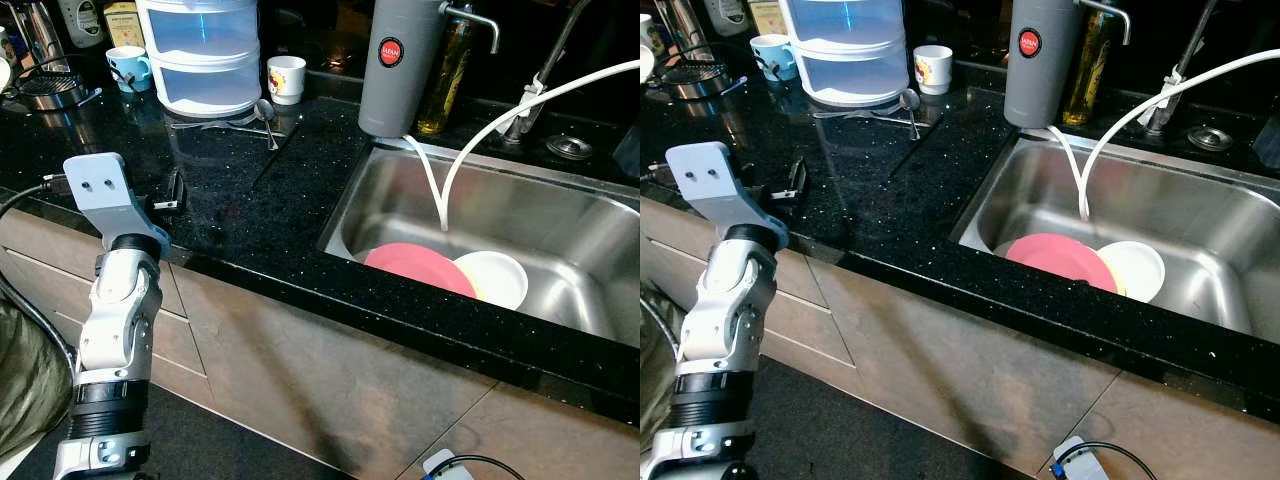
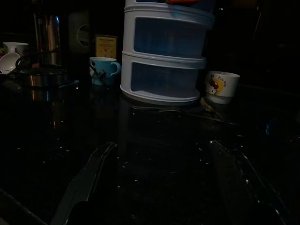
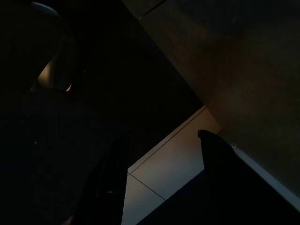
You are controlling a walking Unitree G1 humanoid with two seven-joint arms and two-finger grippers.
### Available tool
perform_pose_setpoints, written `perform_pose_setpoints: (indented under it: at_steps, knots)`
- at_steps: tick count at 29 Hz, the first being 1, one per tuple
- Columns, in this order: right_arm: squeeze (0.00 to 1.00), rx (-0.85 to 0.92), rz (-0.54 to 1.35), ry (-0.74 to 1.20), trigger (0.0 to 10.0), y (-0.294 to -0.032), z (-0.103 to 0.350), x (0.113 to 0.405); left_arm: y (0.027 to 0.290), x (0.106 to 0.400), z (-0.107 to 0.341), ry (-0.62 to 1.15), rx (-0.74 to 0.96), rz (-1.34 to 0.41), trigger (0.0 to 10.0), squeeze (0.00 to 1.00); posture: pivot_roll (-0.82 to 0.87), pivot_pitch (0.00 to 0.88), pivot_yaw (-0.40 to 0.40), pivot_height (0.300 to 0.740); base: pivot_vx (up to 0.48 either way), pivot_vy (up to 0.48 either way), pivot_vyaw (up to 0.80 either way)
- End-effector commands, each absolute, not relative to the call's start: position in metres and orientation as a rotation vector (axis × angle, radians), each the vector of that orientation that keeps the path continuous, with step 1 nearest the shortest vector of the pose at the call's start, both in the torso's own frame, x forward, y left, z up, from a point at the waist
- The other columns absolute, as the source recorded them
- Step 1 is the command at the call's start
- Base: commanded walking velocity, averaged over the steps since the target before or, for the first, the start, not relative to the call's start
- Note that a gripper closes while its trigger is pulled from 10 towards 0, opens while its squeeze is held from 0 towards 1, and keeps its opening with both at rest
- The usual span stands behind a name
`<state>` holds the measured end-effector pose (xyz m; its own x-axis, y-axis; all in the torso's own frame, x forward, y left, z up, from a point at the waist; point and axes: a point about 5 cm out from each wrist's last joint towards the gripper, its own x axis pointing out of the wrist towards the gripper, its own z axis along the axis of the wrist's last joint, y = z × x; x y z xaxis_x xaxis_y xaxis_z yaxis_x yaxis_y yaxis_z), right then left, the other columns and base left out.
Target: Kitchen organization
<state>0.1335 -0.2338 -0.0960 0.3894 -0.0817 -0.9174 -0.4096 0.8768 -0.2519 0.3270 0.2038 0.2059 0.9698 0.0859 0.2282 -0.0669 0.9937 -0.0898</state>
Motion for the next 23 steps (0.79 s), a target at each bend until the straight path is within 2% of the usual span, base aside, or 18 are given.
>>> perform_pose_setpoints:
  at_steps: [1,21,23]
  knots:
    - [0.0,-0.478,0.221,1.166,10.0,-0.232,-0.0963,0.1343,0.2066,0.325,0.2044,-0.22,-0.047,0.087,10.0,0.0,0.01,0.0,-0.003,0.74,0.274,0.0,0.0]
    - [0.0,-0.479,0.226,1.166,10.0,-0.2315,-0.0962,0.1348,0.2056,0.3222,0.2016,-0.2,-0.053,0.093,10.0,0.0,0.01,0.001,-0.005,0.74,0.306,0.0,0.0]
    - [0.0,-0.482,0.227,1.167,10.0,-0.2316,-0.0963,0.1347,0.2053,0.3219,0.2015,-0.203,-0.071,0.094,10.0,0.0,0.01,0.0,-0.005,0.74,0.0,0.0,0.0]
